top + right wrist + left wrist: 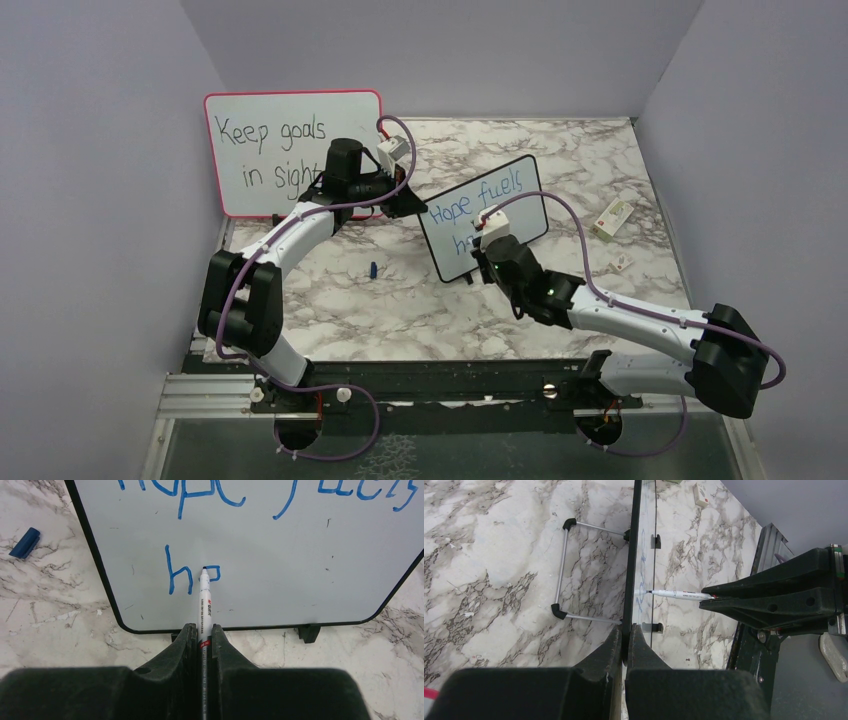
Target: Write a sentence on the whiteboard
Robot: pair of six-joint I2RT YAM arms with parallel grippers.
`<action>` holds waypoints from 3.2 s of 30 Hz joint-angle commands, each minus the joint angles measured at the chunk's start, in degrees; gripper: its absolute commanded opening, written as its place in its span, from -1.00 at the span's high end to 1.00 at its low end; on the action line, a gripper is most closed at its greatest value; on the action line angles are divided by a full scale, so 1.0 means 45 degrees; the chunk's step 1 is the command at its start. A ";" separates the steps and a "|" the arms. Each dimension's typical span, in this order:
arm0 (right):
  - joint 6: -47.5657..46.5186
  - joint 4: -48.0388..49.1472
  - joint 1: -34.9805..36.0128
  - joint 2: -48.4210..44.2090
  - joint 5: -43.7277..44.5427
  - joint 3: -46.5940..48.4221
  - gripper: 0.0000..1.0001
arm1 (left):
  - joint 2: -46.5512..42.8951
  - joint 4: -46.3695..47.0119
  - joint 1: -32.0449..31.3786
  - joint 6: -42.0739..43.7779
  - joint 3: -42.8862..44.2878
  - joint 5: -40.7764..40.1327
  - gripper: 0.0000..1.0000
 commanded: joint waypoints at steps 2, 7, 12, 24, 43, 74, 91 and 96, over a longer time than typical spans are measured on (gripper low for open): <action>0.0167 -0.0099 -0.0013 0.0096 -0.0526 -0.0080 0.99 | 0.0155 -0.1063 -0.0269 0.0476 -0.0113 -0.0486 1.00; 0.0212 -0.0600 -0.0018 0.0175 -0.0689 -0.0185 0.99 | 0.0145 -0.1063 -0.0269 0.0482 -0.0113 -0.0476 1.00; 0.0222 -0.0854 -0.0019 0.0190 -0.0841 -0.0276 0.99 | 0.0149 -0.1059 -0.0269 0.0482 -0.0113 -0.0486 1.00; 0.0249 -0.1138 -0.0036 0.0211 0.0579 -0.0452 0.99 | 0.0161 -0.1063 -0.0269 0.0472 -0.0113 -0.0471 1.00; 0.0153 0.0119 -0.0134 -0.0674 0.1168 -0.0733 0.99 | 0.0168 -0.1083 -0.0269 0.0501 -0.0113 -0.0491 1.00; -0.0391 0.0927 -0.0822 -0.0453 0.0163 -0.0598 0.99 | 0.0300 -0.1198 -0.0277 0.0579 -0.0054 -0.0485 1.00; -0.0442 0.1349 -0.0819 -0.0867 -0.0194 -0.0764 0.99 | 0.0305 -0.1200 -0.0274 0.0579 -0.0054 -0.0506 1.00; -0.0411 0.1009 -0.0831 -0.0699 -0.0433 -0.0713 0.99 | 0.0305 -0.1220 -0.0287 0.0580 -0.0054 -0.0509 1.00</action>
